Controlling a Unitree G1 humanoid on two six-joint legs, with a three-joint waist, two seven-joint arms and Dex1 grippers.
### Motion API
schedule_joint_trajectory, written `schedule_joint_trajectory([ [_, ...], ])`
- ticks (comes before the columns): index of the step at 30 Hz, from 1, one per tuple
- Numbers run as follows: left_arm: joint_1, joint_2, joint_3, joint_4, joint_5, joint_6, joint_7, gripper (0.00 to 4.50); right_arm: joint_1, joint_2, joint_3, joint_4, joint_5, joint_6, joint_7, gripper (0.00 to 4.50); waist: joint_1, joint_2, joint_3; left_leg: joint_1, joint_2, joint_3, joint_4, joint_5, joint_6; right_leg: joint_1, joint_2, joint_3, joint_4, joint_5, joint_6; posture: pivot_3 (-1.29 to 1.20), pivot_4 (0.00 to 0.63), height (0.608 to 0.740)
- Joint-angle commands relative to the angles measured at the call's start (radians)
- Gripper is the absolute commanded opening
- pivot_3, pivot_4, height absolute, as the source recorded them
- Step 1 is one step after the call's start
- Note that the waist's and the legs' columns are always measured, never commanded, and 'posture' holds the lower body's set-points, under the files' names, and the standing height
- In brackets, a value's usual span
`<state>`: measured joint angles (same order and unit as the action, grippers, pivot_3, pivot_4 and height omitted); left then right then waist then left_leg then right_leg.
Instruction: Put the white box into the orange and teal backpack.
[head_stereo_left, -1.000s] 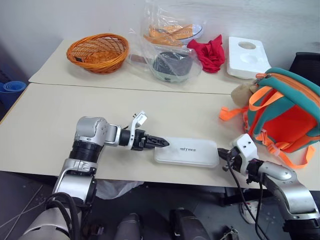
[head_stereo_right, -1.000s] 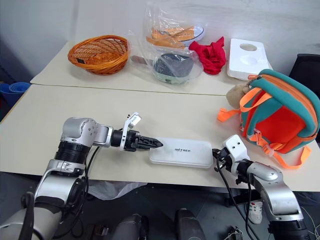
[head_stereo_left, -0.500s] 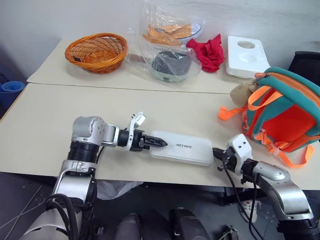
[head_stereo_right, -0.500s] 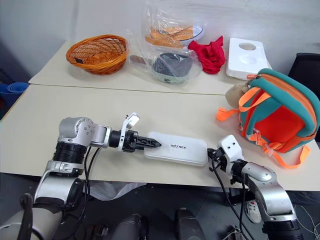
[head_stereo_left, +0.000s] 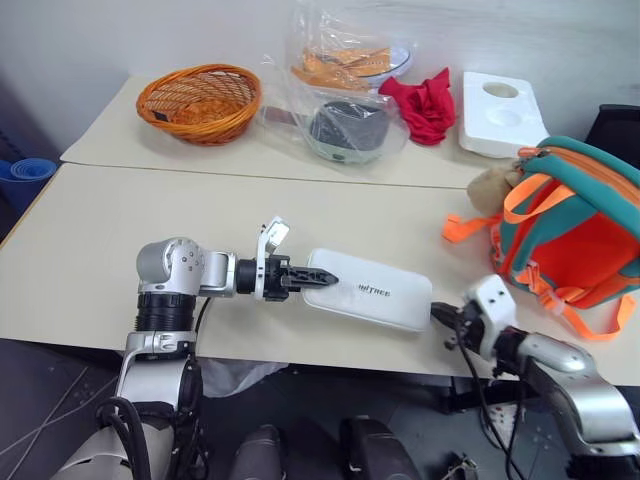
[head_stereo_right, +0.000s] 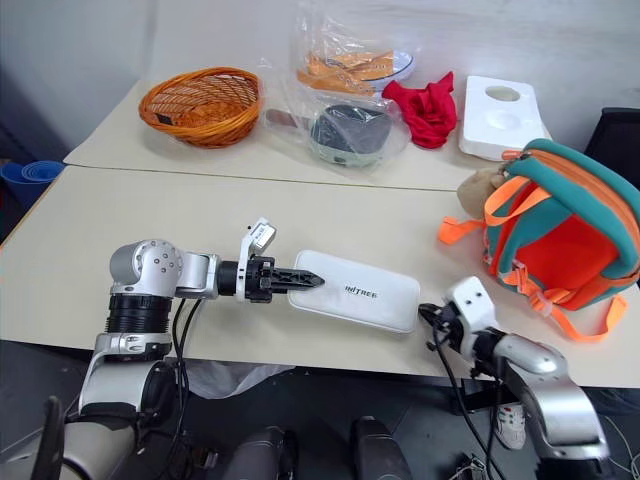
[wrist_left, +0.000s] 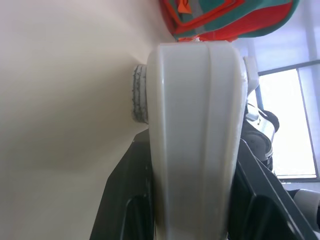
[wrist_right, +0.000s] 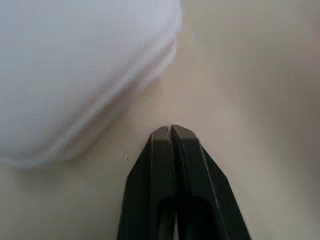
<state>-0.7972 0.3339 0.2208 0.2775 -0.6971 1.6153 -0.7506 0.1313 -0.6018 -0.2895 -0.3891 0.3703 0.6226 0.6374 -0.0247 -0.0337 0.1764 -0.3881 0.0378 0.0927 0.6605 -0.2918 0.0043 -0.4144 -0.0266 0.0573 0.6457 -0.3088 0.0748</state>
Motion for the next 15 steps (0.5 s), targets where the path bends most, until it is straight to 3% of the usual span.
schedule_joint_trajectory([
  [1,-0.007,0.015,0.118,-0.065,-0.075,-0.001,0.009,1.27,0.068,-0.006,-0.231,-0.122,0.128,0.083,-0.025,1.52,-0.002,0.000,0.000,0.000,0.000,0.000,0.000,0.000,0.000,0.000,0.000,0.000,0.000,0.000,0.000,0.00,0.150,0.740],
  [6,0.002,0.018,0.234,-0.125,-0.129,-0.001,0.053,1.27,0.064,0.001,-0.413,-0.153,0.247,0.157,-0.082,3.13,-0.011,0.000,0.000,0.002,0.001,0.000,-0.001,0.000,0.000,0.001,0.001,0.000,0.001,0.000,0.000,0.00,0.150,0.740],
  [10,0.000,0.008,0.273,-0.196,-0.177,-0.001,0.073,1.27,-0.029,-0.030,-0.412,-0.101,0.289,0.194,-0.120,4.46,-0.010,0.001,0.000,0.002,0.000,0.000,-0.001,0.000,0.000,0.001,0.001,0.000,0.001,0.000,0.000,0.00,0.150,0.740],
  [15,-0.002,-0.011,0.297,-0.282,-0.228,-0.025,0.088,1.27,-0.274,-0.039,-0.236,0.109,0.156,0.112,-0.202,4.50,-0.011,0.001,0.001,0.002,-0.001,0.001,-0.001,0.000,0.001,0.000,0.000,0.001,0.000,0.000,0.000,0.00,0.150,0.740],
])
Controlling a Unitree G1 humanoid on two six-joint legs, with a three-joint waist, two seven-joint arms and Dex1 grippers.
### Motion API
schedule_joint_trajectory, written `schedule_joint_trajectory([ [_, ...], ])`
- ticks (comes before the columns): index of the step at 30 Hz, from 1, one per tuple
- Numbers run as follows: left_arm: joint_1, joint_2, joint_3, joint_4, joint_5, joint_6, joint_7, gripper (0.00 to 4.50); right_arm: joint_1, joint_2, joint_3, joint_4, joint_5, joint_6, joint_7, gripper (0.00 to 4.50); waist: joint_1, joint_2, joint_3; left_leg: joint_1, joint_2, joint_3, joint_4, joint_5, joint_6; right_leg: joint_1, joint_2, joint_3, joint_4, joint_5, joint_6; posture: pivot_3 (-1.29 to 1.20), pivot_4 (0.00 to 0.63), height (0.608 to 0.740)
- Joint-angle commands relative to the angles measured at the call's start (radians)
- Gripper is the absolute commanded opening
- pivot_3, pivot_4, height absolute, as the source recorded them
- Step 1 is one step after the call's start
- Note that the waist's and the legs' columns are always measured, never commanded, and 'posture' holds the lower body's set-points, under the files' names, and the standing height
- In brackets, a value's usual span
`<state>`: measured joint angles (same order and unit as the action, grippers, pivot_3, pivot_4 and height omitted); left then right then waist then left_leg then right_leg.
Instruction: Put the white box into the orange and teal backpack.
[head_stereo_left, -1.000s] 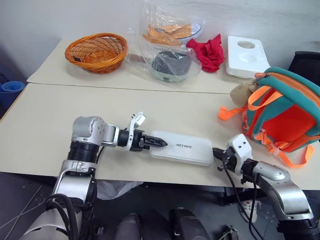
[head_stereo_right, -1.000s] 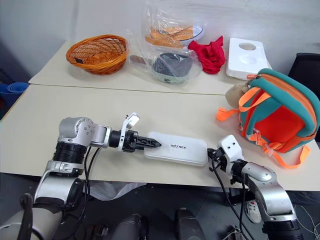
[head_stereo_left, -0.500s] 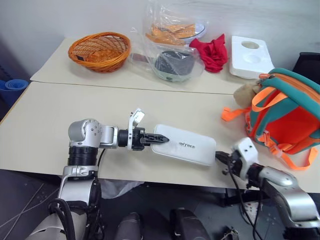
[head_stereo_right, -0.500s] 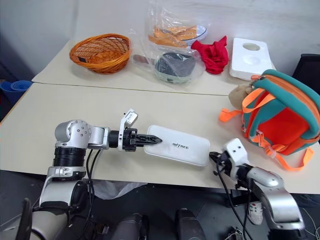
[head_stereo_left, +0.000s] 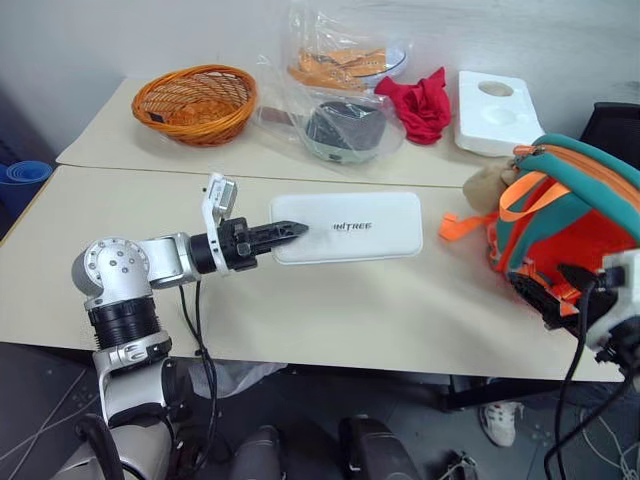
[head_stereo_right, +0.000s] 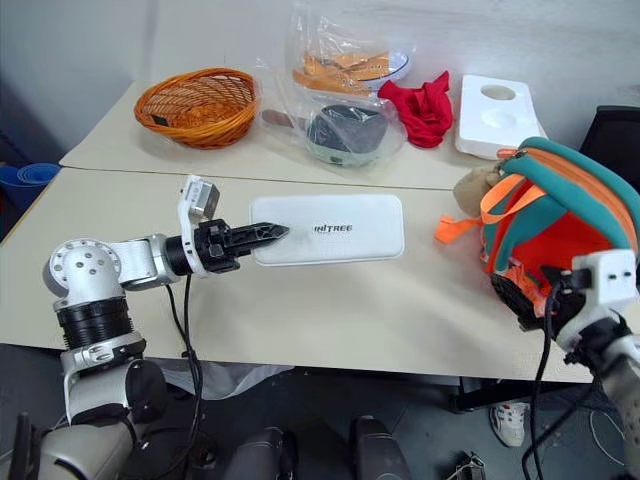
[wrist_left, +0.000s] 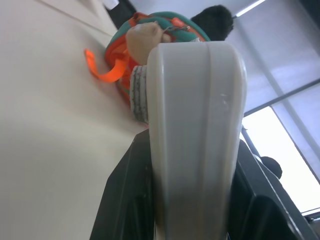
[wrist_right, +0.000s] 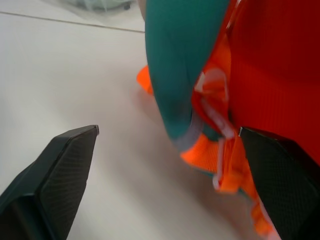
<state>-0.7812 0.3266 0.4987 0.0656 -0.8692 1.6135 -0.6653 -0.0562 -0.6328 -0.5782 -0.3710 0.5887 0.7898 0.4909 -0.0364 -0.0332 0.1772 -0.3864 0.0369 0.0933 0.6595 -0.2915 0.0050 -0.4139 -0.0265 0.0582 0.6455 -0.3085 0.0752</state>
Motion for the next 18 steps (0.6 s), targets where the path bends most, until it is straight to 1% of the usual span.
schedule_joint_trajectory([
  [1,-0.016,-0.006,0.017,-0.079,-0.058,-0.027,0.009,1.27,-0.114,-0.008,0.069,0.123,-0.082,-0.069,-0.066,4.50,0.002,0.001,0.000,0.000,0.000,0.000,0.000,0.000,0.000,0.000,0.000,0.000,0.000,0.000,0.000,0.00,0.150,0.740],
  [5,-0.006,-0.003,0.007,-0.114,-0.071,-0.048,0.026,1.27,-0.301,0.017,0.136,0.331,-0.136,-0.116,-0.119,4.50,0.003,0.002,0.001,-0.001,0.000,0.000,-0.002,0.001,-0.002,-0.001,0.001,0.000,-0.001,0.000,0.000,0.00,0.150,0.740],
  [9,0.005,0.008,-0.004,-0.130,-0.071,-0.081,0.046,1.27,-0.393,0.031,0.176,0.461,-0.158,-0.180,-0.089,4.50,0.003,0.002,0.001,-0.001,-0.001,0.001,-0.001,0.003,-0.004,-0.001,0.000,0.001,-0.001,0.000,0.000,0.00,0.150,0.740],
  [12,0.008,0.008,0.007,-0.130,-0.072,-0.093,0.069,1.27,-0.417,0.037,0.188,0.492,-0.159,-0.214,-0.068,3.91,0.003,0.003,0.002,-0.001,0.000,0.001,-0.003,0.003,-0.005,-0.002,0.001,0.000,-0.002,0.000,0.000,0.00,0.150,0.740],
  [18,0.018,0.012,0.015,-0.132,-0.088,-0.103,0.095,1.27,-0.426,0.049,0.192,0.487,-0.151,-0.225,-0.075,1.93,0.002,0.004,0.002,-0.001,0.000,0.001,-0.003,0.004,-0.006,-0.002,0.000,0.001,-0.001,0.000,0.000,0.00,0.150,0.740],
])
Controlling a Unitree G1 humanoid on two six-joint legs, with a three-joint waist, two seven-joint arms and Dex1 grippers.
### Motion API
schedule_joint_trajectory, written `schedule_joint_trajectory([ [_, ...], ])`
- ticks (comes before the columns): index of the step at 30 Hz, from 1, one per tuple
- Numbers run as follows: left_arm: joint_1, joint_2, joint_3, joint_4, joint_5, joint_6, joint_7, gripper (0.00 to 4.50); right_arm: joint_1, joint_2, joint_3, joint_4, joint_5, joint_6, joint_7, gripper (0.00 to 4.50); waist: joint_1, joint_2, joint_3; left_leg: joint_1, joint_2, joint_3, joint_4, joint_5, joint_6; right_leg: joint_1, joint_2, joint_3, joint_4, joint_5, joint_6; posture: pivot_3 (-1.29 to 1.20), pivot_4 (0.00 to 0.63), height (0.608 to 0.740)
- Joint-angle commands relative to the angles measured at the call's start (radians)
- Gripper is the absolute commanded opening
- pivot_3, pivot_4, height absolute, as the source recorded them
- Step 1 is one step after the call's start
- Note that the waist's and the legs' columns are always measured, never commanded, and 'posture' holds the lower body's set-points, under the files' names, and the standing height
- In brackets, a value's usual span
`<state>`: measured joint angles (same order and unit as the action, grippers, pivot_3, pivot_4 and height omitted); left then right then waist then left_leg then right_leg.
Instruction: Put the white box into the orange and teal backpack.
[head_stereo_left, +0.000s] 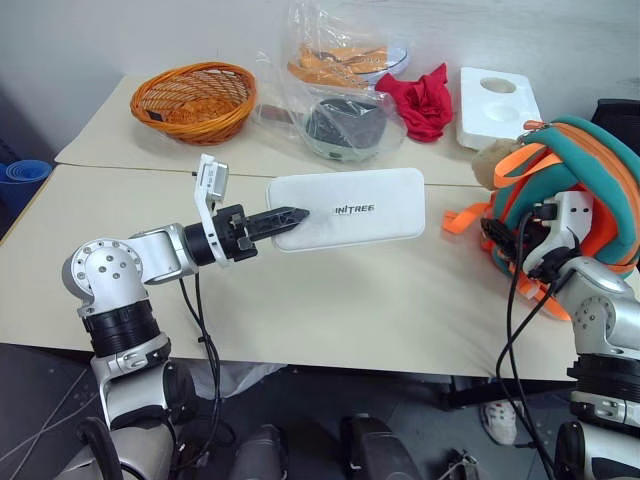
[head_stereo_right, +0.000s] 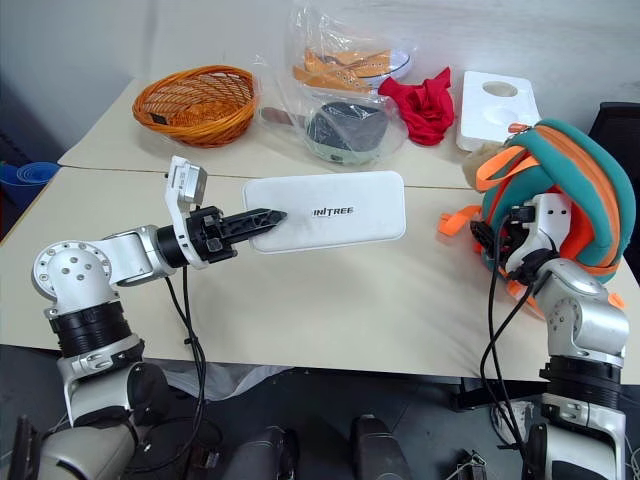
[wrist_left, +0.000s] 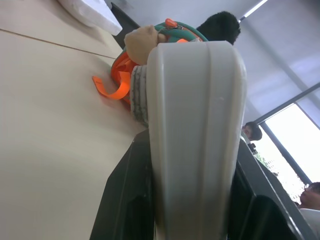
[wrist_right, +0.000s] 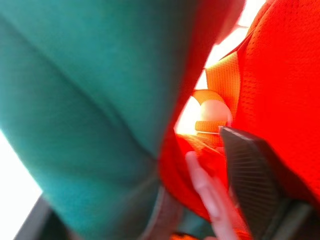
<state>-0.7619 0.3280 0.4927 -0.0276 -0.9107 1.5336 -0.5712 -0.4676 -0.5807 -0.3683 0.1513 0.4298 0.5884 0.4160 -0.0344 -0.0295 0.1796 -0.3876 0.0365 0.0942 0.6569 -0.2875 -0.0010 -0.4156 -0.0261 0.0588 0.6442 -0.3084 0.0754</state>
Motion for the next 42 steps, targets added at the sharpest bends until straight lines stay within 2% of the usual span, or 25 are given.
schedule_joint_trajectory([
  [1,0.000,0.011,0.020,-0.039,-0.049,-0.024,0.003,1.27,-0.010,-0.002,-0.015,-0.043,0.009,-0.023,0.001,1.63,0.000,0.000,0.000,0.000,0.000,0.000,0.000,0.000,0.000,0.000,0.000,0.000,0.000,0.000,0.000,0.00,0.150,0.740],
  [6,0.009,0.015,0.023,-0.040,-0.051,-0.046,0.022,1.27,0.009,-0.004,-0.011,-0.099,0.030,-0.020,0.031,0.04,-0.003,0.000,0.000,0.000,0.000,0.000,0.000,0.001,-0.001,0.000,0.000,0.000,0.001,0.000,0.000,0.00,0.150,0.740],
  [11,0.008,0.073,0.020,0.005,-0.016,-0.163,-0.002,1.27,0.029,-0.030,0.003,-0.239,0.147,0.043,0.163,0.02,-0.010,0.001,0.001,0.000,0.000,0.000,-0.001,0.001,-0.002,-0.001,0.001,0.000,0.000,0.000,0.000,0.00,0.150,0.740],
  [15,-0.049,0.139,0.065,0.118,-0.027,-0.241,-0.011,1.27,0.106,-0.132,0.069,-0.493,0.347,0.161,0.410,0.02,-0.010,0.004,0.003,0.001,0.001,0.000,-0.006,0.003,-0.004,-0.001,0.001,0.000,0.000,0.000,0.000,0.00,0.150,0.740],
  [19,-0.084,0.212,0.054,0.204,-0.014,-0.310,-0.067,1.27,0.071,-0.206,0.056,-0.585,0.536,0.278,0.503,0.02,-0.019,0.003,0.004,0.000,0.001,0.000,-0.007,0.003,-0.004,-0.002,0.002,0.000,0.000,0.000,0.000,0.00,0.150,0.740],
  [20,-0.086,0.220,0.045,0.208,-0.011,-0.328,-0.077,1.27,0.071,-0.222,0.051,-0.595,0.562,0.293,0.518,0.02,-0.020,0.003,0.004,0.000,0.001,0.000,-0.007,0.003,-0.004,-0.002,0.001,0.000,0.000,0.000,0.000,0.00,0.150,0.740],
  [22,-0.073,0.241,-0.013,0.136,0.054,-0.511,-0.171,1.27,0.057,-0.300,0.023,-0.632,0.692,0.364,0.590,0.02,-0.016,0.001,0.006,0.000,0.001,-0.001,-0.007,0.003,-0.004,-0.002,0.001,-0.001,-0.002,0.000,0.000,0.00,0.150,0.740],
  [24,-0.072,0.247,-0.022,0.091,0.034,-0.564,-0.226,1.27,0.059,-0.355,0.005,-0.640,0.776,0.407,0.632,0.02,-0.010,-0.001,0.008,-0.001,0.001,-0.001,-0.008,0.003,-0.003,-0.002,0.000,-0.001,-0.003,0.000,0.000,0.00,0.150,0.740],
  [26,-0.078,0.246,-0.016,0.081,0.002,-0.570,-0.236,1.27,0.074,-0.395,-0.010,-0.638,0.816,0.427,0.650,0.02,0.000,-0.002,0.008,-0.002,0.001,-0.002,-0.008,0.003,-0.003,-0.002,0.000,-0.002,-0.005,0.000,0.000,0.00,0.150,0.740],
  [32,-0.047,0.284,-0.042,0.025,-0.111,-0.510,-0.354,1.27,0.214,-0.470,-0.041,-0.606,0.740,0.407,0.701,0.02,0.006,-0.002,0.008,-0.004,0.001,-0.001,-0.007,-0.002,0.004,-0.002,-0.001,-0.002,-0.009,0.000,0.000,0.00,0.150,0.740],
  [35,-0.037,0.294,-0.105,0.016,-0.056,-0.565,-0.381,1.27,0.258,-0.494,-0.086,-0.602,0.759,0.414,0.729,0.02,0.007,-0.002,0.008,-0.004,0.001,-0.001,-0.007,-0.002,0.004,-0.002,-0.001,-0.002,-0.009,0.000,0.000,0.00,0.150,0.740],
  [40,-0.098,0.251,-0.202,0.121,0.067,-0.719,-0.394,1.27,0.250,-0.533,-0.197,-0.554,0.957,0.501,0.736,0.02,0.008,-0.002,0.008,-0.002,0.001,-0.001,-0.006,-0.002,0.007,-0.001,-0.001,-0.002,-0.007,0.000,0.000,0.00,0.150,0.740],
  [42,-0.110,0.257,-0.248,0.133,0.078,-0.730,-0.461,1.27,0.233,-0.539,-0.209,-0.546,0.989,0.509,0.712,0.02,0.007,-0.002,0.008,-0.002,0.001,-0.002,-0.006,-0.001,0.008,-0.001,-0.001,-0.002,-0.006,0.000,0.000,0.00,0.150,0.740],
])
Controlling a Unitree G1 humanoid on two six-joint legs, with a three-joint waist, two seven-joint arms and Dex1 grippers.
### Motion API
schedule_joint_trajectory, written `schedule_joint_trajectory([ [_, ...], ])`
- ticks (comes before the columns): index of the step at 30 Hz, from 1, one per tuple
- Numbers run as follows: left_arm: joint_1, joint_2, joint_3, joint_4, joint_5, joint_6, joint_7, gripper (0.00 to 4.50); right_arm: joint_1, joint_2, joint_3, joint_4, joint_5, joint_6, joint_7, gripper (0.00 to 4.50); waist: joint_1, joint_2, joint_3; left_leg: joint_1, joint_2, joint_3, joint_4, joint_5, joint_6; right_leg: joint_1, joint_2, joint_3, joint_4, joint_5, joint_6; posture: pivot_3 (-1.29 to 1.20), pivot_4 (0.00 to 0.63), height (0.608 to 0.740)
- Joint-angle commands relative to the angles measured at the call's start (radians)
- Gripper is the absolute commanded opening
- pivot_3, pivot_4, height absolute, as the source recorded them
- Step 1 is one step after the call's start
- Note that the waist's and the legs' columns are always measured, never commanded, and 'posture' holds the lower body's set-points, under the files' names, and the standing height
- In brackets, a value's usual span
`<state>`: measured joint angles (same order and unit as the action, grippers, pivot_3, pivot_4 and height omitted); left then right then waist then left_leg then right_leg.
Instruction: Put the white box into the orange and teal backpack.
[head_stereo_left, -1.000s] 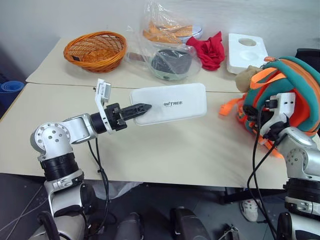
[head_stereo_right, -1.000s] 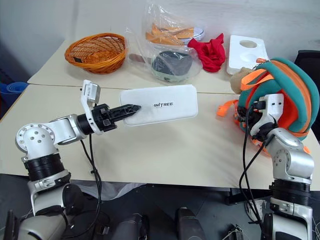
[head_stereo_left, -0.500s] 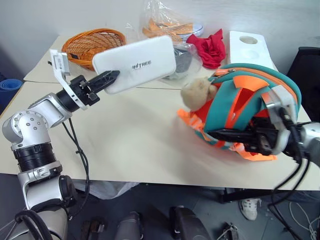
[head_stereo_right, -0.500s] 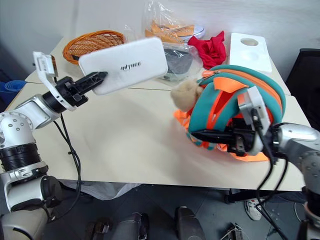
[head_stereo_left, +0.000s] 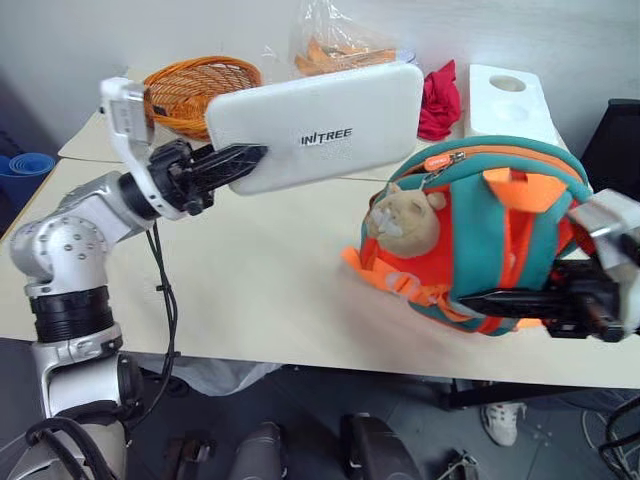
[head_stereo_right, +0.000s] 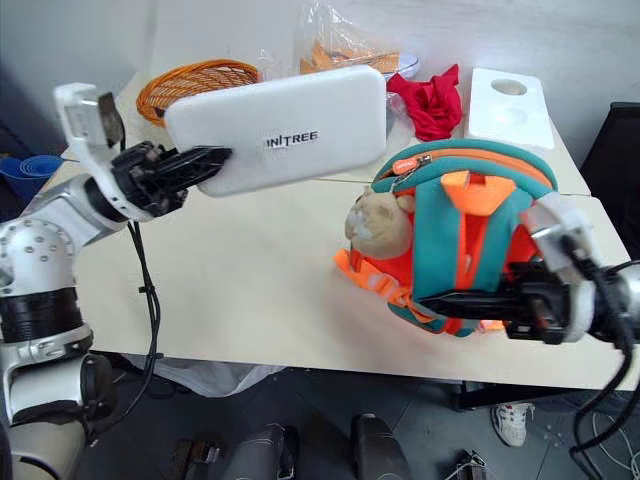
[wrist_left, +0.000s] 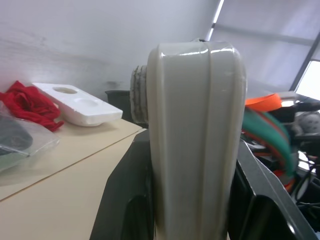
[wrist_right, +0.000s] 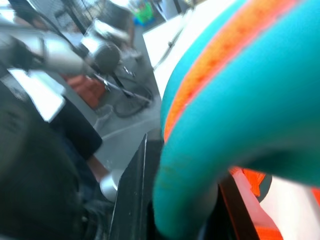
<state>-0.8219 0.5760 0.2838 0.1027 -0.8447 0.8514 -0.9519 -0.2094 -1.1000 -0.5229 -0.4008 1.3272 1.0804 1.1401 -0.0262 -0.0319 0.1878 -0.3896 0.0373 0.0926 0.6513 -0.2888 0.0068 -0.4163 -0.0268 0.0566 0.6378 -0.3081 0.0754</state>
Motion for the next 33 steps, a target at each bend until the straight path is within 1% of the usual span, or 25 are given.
schedule_joint_trajectory([
  [1,-0.054,0.014,-0.057,0.006,0.015,-0.050,-0.109,1.27,-0.030,-0.023,-0.052,0.009,0.085,0.017,-0.022,0.02,-0.003,0.000,0.000,0.000,0.000,0.000,0.000,0.000,0.000,0.000,0.000,0.000,0.000,0.000,0.000,0.00,0.150,0.740],
  [5,-0.069,0.025,-0.111,0.025,0.047,-0.074,-0.170,1.27,-0.003,-0.029,-0.056,0.006,0.043,0.007,-0.017,0.02,-0.003,0.000,0.000,-0.001,0.000,0.001,-0.001,0.000,0.000,-0.001,0.000,0.001,-0.001,0.000,0.000,0.00,0.150,0.740],
  [8,-0.062,0.051,-0.146,0.015,0.070,-0.096,-0.233,1.27,0.026,-0.023,-0.041,0.001,-0.027,-0.021,-0.020,0.02,-0.002,0.000,0.000,-0.001,0.000,0.001,-0.001,0.000,0.000,-0.001,0.000,0.000,-0.002,0.000,0.000,0.00,0.150,0.740],
  [13,-0.070,0.086,-0.171,0.038,0.101,-0.129,-0.306,1.27,0.083,-0.011,-0.013,-0.002,-0.135,-0.075,0.004,0.02,-0.001,0.000,0.000,-0.002,0.000,0.001,0.001,-0.001,0.001,-0.001,0.000,0.001,-0.002,0.000,0.000,0.00,0.150,0.740],
  [18,-0.105,0.142,-0.239,0.083,0.174,-0.193,-0.432,1.27,0.142,-0.013,0.002,0.016,-0.239,-0.135,0.044,0.02,-0.001,0.000,0.000,-0.001,0.000,0.001,0.001,-0.001,0.001,-0.001,0.000,0.000,-0.001,0.000,0.000,0.00,0.150,0.740],
  [22,-0.143,0.154,-0.319,0.108,0.261,-0.277,-0.513,1.27,0.152,-0.013,0.014,0.029,-0.286,-0.166,0.073,0.02,-0.001,0.000,0.000,-0.001,0.000,0.001,0.001,-0.001,0.001,-0.001,0.000,0.000,-0.001,0.000,0.000,0.00,0.150,0.740],
  [26,-0.177,0.089,-0.395,0.137,0.378,-0.418,-0.497,1.27,0.137,-0.009,0.037,0.020,-0.310,-0.189,0.089,0.02,-0.001,0.000,0.000,-0.001,-0.001,0.001,0.002,-0.001,0.001,-0.001,0.000,0.000,0.000,0.000,0.000,0.00,0.150,0.740],
  [29,-0.208,-0.010,-0.416,0.160,0.439,-0.508,-0.421,1.27,0.128,-0.008,0.045,-0.001,-0.302,-0.191,0.094,0.02,0.002,0.000,0.000,-0.002,-0.001,0.001,0.003,-0.001,0.002,-0.001,0.000,0.001,0.000,0.000,0.001,0.00,0.150,0.740],
  [33,-0.246,-0.147,-0.410,0.185,0.464,-0.545,-0.310,1.27,0.107,-0.002,0.059,-0.028,-0.293,-0.197,0.094,0.02,0.003,0.000,0.000,-0.003,-0.001,0.000,0.006,-0.002,0.003,0.000,0.000,0.001,0.001,0.001,0.002,0.00,0.150,0.740],
])
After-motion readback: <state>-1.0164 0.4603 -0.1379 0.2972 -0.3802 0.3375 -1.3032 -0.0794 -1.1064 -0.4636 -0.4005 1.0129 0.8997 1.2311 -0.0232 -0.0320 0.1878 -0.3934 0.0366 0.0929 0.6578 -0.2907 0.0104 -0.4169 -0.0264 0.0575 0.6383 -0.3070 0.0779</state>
